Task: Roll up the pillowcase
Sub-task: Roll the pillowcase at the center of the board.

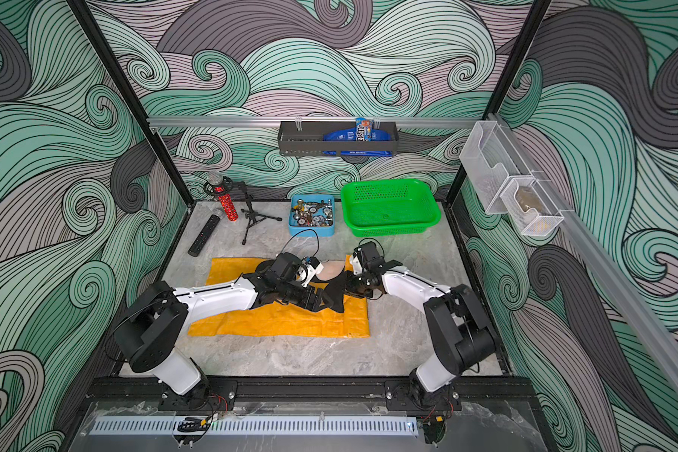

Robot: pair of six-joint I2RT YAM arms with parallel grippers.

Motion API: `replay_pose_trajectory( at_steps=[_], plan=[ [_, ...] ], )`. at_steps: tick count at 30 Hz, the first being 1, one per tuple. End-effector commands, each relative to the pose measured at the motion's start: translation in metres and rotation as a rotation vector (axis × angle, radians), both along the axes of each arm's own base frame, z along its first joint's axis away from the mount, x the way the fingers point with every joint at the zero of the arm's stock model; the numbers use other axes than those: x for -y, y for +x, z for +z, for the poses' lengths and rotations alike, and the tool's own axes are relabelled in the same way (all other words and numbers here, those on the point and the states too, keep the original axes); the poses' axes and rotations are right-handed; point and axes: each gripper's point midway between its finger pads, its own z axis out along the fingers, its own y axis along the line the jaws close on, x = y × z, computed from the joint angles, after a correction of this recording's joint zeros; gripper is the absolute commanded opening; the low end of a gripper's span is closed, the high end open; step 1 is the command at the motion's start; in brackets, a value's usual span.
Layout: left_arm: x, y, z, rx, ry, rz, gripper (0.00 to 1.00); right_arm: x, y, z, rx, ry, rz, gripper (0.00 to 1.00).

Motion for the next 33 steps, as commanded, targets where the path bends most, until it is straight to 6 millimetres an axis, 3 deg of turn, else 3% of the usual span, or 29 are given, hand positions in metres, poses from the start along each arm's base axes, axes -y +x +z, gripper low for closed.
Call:
replay_pose_trajectory(
  at_steps=[1, 5, 11, 15, 22, 28, 33],
  plan=[
    [0.023, -0.011, 0.031, 0.037, -0.092, -0.041, 0.79, 0.019, 0.024, 0.049, 0.134, 0.106, -0.035, 0.26],
    [0.052, -0.024, 0.050, 0.072, -0.173, -0.093, 0.79, 0.046, 0.040, 0.044, 0.142, 0.108, -0.072, 0.26],
    [0.099, -0.039, 0.051, 0.085, -0.214, -0.193, 0.78, 0.036, 0.067, 0.034, 0.160, 0.185, -0.033, 0.23],
    [0.114, -0.040, 0.037, 0.082, -0.203, -0.227, 0.77, 0.028, 0.083, 0.021, 0.156, 0.227, -0.025, 0.22],
    [0.120, -0.048, 0.001, 0.044, -0.142, -0.280, 0.76, 0.027, 0.101, -0.004, 0.153, 0.229, -0.054, 0.19],
    [0.106, -0.057, -0.034, 0.007, -0.050, -0.297, 0.75, 0.035, 0.107, -0.033, 0.137, 0.160, -0.084, 0.17],
    [0.092, -0.067, -0.054, -0.020, 0.002, -0.308, 0.75, 0.031, 0.112, -0.041, 0.151, 0.179, -0.087, 0.18]
  ],
)
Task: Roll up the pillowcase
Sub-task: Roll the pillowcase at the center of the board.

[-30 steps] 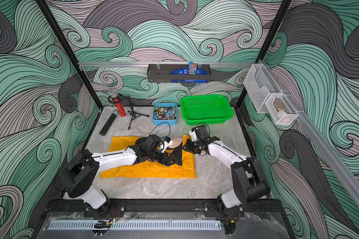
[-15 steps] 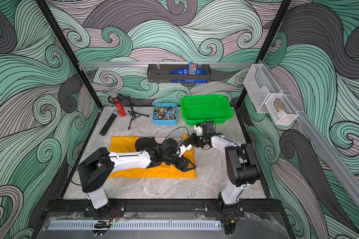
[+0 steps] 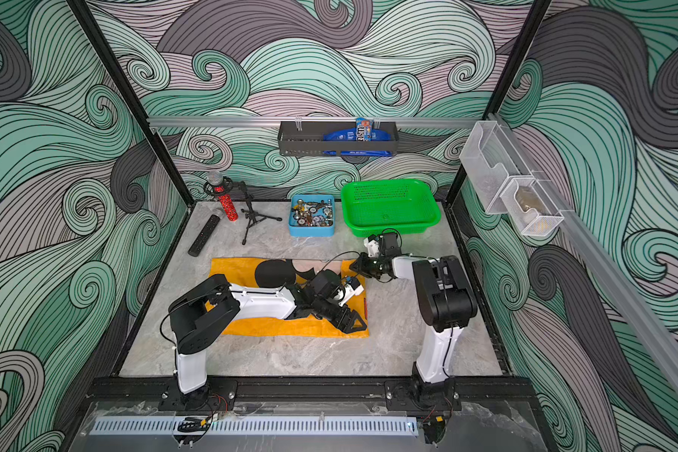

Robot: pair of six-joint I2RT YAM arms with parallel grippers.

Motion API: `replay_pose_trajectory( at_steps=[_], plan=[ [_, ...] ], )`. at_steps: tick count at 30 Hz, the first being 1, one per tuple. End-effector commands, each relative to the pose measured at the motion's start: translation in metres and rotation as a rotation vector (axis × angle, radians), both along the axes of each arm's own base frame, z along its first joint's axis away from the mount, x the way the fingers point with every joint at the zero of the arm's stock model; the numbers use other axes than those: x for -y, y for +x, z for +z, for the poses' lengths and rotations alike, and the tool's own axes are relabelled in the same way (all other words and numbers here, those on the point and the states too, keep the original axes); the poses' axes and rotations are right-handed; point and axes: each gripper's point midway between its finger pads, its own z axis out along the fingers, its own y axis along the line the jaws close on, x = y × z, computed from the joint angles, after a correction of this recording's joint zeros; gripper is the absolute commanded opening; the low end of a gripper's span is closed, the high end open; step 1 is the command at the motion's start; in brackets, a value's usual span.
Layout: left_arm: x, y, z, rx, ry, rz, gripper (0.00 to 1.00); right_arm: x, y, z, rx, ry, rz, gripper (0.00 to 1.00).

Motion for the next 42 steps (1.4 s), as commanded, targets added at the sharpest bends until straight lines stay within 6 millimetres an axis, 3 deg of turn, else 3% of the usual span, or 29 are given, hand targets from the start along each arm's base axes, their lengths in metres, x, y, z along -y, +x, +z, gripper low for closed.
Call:
replay_pose_trajectory(
  at_steps=[1, 4, 7, 12, 17, 22, 25, 32, 35, 42],
  plan=[
    [-0.011, -0.015, -0.020, -0.026, 0.063, -0.040, 0.75, -0.001, 0.012, 0.000, 0.051, 0.001, -0.008, 0.19],
    [-0.013, -0.016, -0.018, -0.024, 0.064, -0.041, 0.75, 0.002, 0.015, 0.000, 0.065, -0.011, -0.011, 0.23],
    [-0.011, -0.014, -0.009, -0.017, 0.057, -0.043, 0.75, 0.009, 0.017, 0.014, 0.092, -0.007, -0.034, 0.30],
    [-0.002, 0.001, 0.026, 0.017, 0.014, -0.029, 0.76, 0.035, 0.000, 0.042, 0.108, -0.084, -0.084, 0.43],
    [-0.003, 0.027, 0.053, 0.069, -0.010, 0.016, 0.77, 0.058, -0.053, 0.036, -0.006, -0.175, -0.106, 0.49],
    [-0.023, 0.067, 0.072, 0.139, -0.013, 0.114, 0.81, 0.049, -0.111, 0.019, -0.112, -0.110, -0.048, 0.51],
    [-0.041, 0.088, 0.081, 0.167, -0.023, 0.170, 0.84, 0.040, -0.129, 0.012, -0.142, -0.092, -0.006, 0.52],
    [-0.089, 0.116, 0.092, 0.215, -0.020, 0.268, 0.89, 0.031, -0.135, -0.001, -0.182, -0.071, 0.050, 0.54],
    [-0.107, 0.122, 0.092, 0.216, -0.019, 0.305, 0.90, 0.023, -0.129, -0.001, -0.167, -0.017, 0.059, 0.53],
    [-0.130, 0.126, 0.090, 0.213, -0.004, 0.344, 0.91, 0.016, -0.115, 0.000, -0.124, 0.022, 0.072, 0.48]
  ],
)
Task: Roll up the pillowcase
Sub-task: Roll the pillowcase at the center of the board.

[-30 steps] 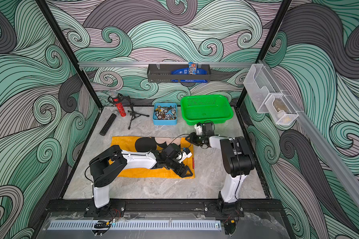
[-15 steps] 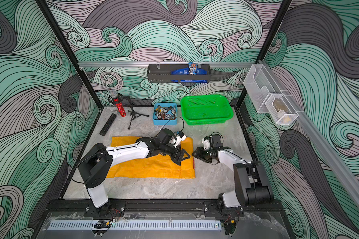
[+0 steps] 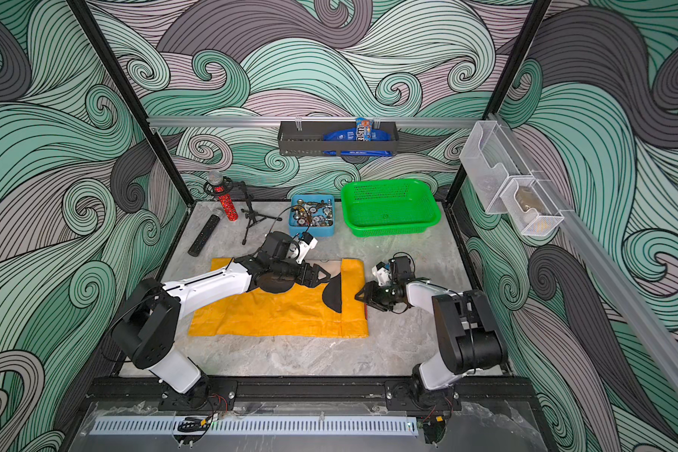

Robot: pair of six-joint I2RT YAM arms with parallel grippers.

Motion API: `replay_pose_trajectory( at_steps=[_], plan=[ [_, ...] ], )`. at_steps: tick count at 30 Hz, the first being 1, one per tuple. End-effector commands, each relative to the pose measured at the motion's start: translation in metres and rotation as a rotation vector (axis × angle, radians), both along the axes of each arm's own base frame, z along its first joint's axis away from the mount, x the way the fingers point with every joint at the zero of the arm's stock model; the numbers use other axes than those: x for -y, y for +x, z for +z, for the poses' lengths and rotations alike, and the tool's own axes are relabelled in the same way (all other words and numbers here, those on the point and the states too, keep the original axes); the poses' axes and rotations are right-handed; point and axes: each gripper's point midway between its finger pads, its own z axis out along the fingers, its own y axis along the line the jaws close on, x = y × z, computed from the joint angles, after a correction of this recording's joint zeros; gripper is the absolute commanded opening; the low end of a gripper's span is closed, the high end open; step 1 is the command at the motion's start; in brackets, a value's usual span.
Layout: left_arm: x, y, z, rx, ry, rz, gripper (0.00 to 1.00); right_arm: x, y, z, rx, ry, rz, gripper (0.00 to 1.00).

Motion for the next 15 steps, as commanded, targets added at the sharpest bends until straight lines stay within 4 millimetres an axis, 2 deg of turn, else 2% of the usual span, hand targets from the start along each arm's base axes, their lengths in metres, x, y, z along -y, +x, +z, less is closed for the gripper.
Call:
replay_pose_trajectory(
  at_steps=[1, 5, 9, 11, 15],
  plan=[
    [-0.009, 0.001, 0.007, 0.028, 0.001, 0.006, 0.91, -0.006, 0.010, 0.003, 0.038, 0.038, 0.013, 0.45],
    [-0.015, -0.002, 0.003, 0.017, 0.002, 0.012, 0.92, -0.008, 0.014, 0.006, 0.056, 0.046, 0.012, 0.27],
    [-0.016, -0.006, 0.003, 0.009, -0.012, 0.018, 0.93, -0.002, 0.014, 0.014, 0.086, 0.024, -0.014, 0.15],
    [-0.016, -0.007, 0.002, -0.002, -0.024, 0.020, 0.94, 0.007, 0.012, 0.014, 0.086, -0.016, -0.037, 0.07],
    [-0.011, -0.012, 0.000, -0.016, -0.040, 0.010, 0.94, 0.031, 0.011, 0.014, 0.075, -0.146, -0.085, 0.02]
  ],
)
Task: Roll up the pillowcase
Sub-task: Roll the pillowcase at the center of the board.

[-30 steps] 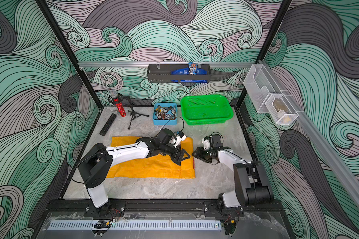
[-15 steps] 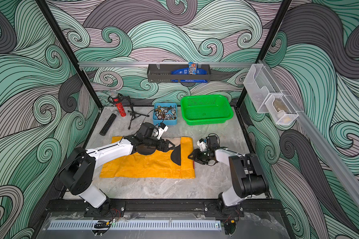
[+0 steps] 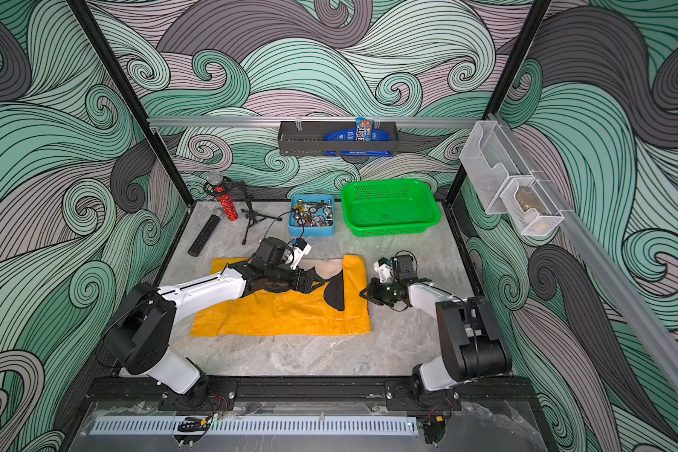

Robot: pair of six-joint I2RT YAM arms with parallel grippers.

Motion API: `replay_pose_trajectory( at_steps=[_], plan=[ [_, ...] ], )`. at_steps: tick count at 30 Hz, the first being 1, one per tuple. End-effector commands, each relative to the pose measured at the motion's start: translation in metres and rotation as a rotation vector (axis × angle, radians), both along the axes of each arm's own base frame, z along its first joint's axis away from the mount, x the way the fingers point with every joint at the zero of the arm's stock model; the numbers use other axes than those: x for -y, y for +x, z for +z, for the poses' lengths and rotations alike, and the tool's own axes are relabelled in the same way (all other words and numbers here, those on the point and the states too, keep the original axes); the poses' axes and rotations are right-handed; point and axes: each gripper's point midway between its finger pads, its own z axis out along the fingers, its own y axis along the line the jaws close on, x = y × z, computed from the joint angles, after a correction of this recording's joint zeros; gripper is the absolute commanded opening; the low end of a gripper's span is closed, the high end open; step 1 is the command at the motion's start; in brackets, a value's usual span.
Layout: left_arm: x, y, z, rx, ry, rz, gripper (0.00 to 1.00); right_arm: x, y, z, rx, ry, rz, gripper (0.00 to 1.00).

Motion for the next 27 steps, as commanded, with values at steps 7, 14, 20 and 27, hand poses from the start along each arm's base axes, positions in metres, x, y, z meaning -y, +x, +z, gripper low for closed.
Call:
replay_pose_trajectory(
  at_steps=[7, 14, 20, 27],
  plan=[
    [0.019, -0.009, 0.013, -0.001, -0.086, -0.027, 0.94, 0.067, -0.004, 0.000, -0.086, -0.387, -0.124, 0.05],
    [0.022, -0.010, 0.014, 0.009, -0.077, -0.041, 0.94, 0.037, 0.009, 0.012, -0.085, -0.355, -0.107, 0.26],
    [0.017, -0.015, 0.010, 0.004, -0.060, -0.044, 0.94, 0.013, 0.014, 0.023, -0.060, -0.329, -0.071, 0.37],
    [0.014, -0.017, 0.010, 0.005, -0.053, -0.043, 0.94, -0.021, 0.012, 0.028, -0.047, -0.313, 0.000, 0.37]
  ],
)
